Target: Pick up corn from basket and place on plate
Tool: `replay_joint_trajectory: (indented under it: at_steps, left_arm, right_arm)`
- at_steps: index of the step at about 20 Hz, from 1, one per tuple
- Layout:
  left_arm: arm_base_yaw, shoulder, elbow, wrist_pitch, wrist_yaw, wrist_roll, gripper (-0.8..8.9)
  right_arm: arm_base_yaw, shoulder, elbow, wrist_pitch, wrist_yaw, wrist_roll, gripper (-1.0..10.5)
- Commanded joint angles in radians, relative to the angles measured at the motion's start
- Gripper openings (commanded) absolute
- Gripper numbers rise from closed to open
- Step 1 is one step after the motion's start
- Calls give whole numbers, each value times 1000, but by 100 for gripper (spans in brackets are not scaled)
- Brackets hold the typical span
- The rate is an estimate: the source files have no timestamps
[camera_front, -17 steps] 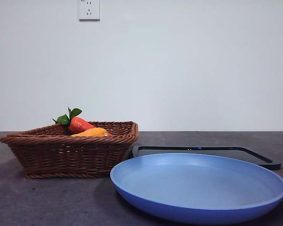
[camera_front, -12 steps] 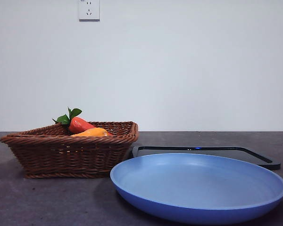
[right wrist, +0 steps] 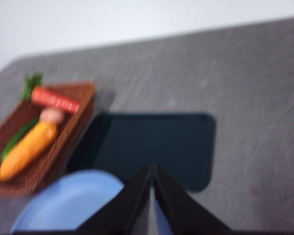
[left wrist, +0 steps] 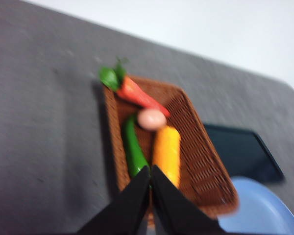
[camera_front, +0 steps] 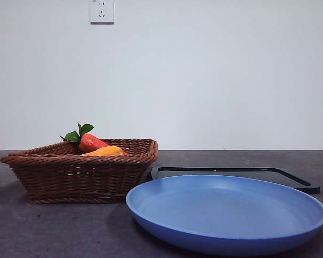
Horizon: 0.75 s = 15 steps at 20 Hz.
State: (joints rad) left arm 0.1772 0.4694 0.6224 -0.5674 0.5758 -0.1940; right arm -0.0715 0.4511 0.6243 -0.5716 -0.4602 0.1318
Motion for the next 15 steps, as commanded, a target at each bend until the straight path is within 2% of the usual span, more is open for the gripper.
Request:
replay_joint_trajectory:
  at_steps: [1,6,11,15]
  left_arm:
    - [-20,71,56,-43,43,106,7]
    - [-115,172,113,-124,53,183,7]
    - [-250,250,124,-164,48,235,7]
    - [-272,262,124,-164,35,238,8]
  right_arm:
    - [23,85,80,-80,-23,-145,2]
    - [109,207,167,-190,-19,-208,2]
    - [234,309,182,-219,2,-245,2]
    - [268,335,182,-217,24,-245,2]
